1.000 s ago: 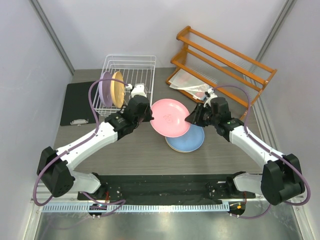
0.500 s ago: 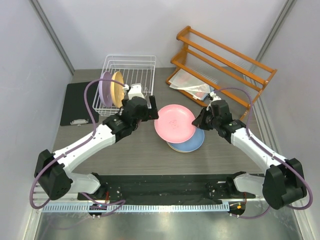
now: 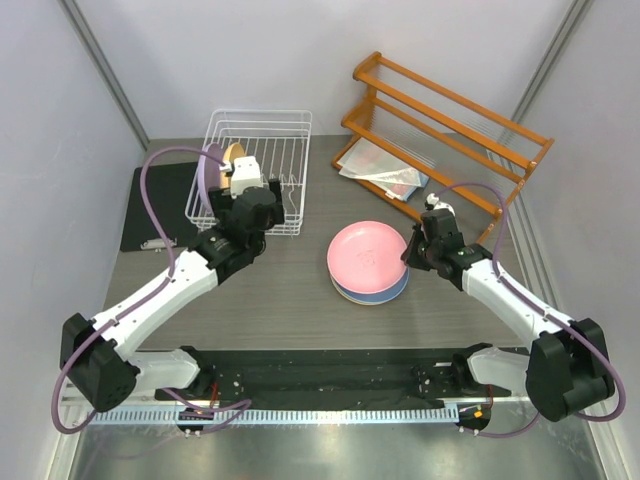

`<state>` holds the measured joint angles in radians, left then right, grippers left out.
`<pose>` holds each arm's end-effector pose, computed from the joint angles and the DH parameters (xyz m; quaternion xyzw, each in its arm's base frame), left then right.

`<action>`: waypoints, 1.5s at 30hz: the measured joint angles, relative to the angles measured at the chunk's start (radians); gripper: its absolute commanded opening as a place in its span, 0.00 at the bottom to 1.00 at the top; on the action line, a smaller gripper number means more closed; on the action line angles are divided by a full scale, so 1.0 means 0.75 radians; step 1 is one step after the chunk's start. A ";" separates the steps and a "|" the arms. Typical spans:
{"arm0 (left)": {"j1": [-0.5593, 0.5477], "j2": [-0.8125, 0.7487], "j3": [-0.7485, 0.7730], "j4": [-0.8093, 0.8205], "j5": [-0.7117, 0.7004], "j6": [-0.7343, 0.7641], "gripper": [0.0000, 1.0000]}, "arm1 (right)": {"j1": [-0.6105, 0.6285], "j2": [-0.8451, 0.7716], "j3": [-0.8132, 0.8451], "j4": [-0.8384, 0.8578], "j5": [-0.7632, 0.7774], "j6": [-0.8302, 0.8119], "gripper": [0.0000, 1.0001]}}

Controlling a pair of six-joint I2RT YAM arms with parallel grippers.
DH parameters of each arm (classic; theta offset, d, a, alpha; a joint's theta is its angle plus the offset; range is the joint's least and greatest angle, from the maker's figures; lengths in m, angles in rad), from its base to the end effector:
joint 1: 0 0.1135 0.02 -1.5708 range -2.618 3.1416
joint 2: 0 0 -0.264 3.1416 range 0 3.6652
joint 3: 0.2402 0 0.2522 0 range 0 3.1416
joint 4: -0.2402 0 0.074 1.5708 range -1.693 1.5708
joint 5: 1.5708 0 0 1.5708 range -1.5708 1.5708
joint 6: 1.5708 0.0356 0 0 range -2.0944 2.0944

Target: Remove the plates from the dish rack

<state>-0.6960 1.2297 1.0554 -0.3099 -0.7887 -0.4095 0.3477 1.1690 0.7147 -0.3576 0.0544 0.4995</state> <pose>0.2242 -0.1544 0.3328 -0.0838 0.8106 0.0293 0.5789 0.2250 0.0795 0.2234 0.0805 0.9251 0.1292 0.3479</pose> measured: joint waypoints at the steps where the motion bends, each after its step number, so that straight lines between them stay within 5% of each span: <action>1: 0.016 0.002 0.000 0.005 -0.010 0.013 0.99 | 0.000 0.005 0.000 -0.002 0.008 0.000 0.02; 13: 0.198 0.075 0.007 0.052 -0.008 0.110 1.00 | 0.000 0.031 0.000 -0.018 0.015 -0.008 0.35; 14: 0.210 0.084 0.012 0.055 -0.004 0.113 0.99 | 0.000 0.030 0.000 -0.019 0.015 -0.008 0.51; 17: 0.240 0.117 0.032 0.068 0.013 0.134 0.99 | 0.000 0.030 0.000 -0.024 0.018 -0.020 0.62; 32: 0.356 0.405 0.163 0.248 0.030 0.252 0.97 | 0.000 -0.122 0.129 -0.160 0.246 -0.080 0.68; 38: 0.421 0.606 0.267 0.344 -0.037 0.338 0.74 | 0.000 -0.091 0.130 -0.173 0.244 -0.082 0.68; 42: 0.445 0.672 0.288 0.377 -0.063 0.369 0.40 | 0.000 -0.082 0.129 -0.173 0.243 -0.082 0.68; 45: 0.449 0.704 0.317 0.397 -0.081 0.387 0.27 | 0.000 -0.068 0.129 -0.173 0.243 -0.082 0.68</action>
<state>-0.3592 1.7576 1.2934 -0.0124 -0.8494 -0.1192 0.3477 1.1179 0.8116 -0.4873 0.2363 0.4381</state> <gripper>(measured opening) 0.393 0.678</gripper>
